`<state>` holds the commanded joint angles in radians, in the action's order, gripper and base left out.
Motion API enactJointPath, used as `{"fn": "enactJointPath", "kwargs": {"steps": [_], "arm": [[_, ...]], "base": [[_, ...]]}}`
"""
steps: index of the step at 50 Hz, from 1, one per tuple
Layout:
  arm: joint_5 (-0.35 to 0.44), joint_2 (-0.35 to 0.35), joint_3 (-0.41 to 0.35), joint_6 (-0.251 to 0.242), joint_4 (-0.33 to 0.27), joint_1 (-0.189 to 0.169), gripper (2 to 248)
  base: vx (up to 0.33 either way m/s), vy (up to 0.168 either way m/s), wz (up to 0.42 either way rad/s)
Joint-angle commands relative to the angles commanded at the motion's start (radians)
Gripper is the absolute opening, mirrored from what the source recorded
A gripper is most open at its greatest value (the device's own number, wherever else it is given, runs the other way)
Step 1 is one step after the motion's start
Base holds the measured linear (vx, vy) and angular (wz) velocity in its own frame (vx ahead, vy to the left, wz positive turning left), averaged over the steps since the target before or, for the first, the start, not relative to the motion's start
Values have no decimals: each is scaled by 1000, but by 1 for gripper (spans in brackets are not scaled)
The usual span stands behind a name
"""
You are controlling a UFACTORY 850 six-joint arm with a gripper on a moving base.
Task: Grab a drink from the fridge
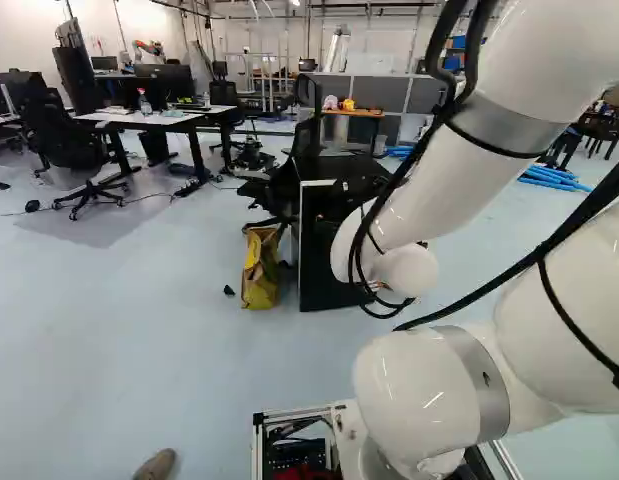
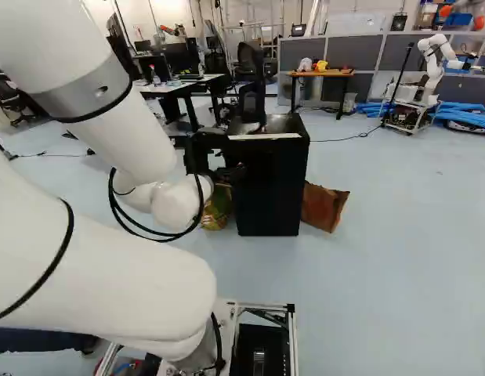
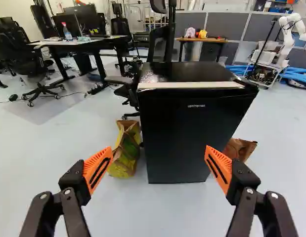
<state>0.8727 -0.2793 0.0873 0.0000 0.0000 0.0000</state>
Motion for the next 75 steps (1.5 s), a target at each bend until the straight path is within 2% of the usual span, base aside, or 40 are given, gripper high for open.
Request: {"fn": "enactJointPath", "kwargs": {"steps": [29,75], "arm": [[0,0,0,0,0,0,247],[0,0,0,0,0,0,247]], "base": [[129,31,-8],[53,4,13]]}}
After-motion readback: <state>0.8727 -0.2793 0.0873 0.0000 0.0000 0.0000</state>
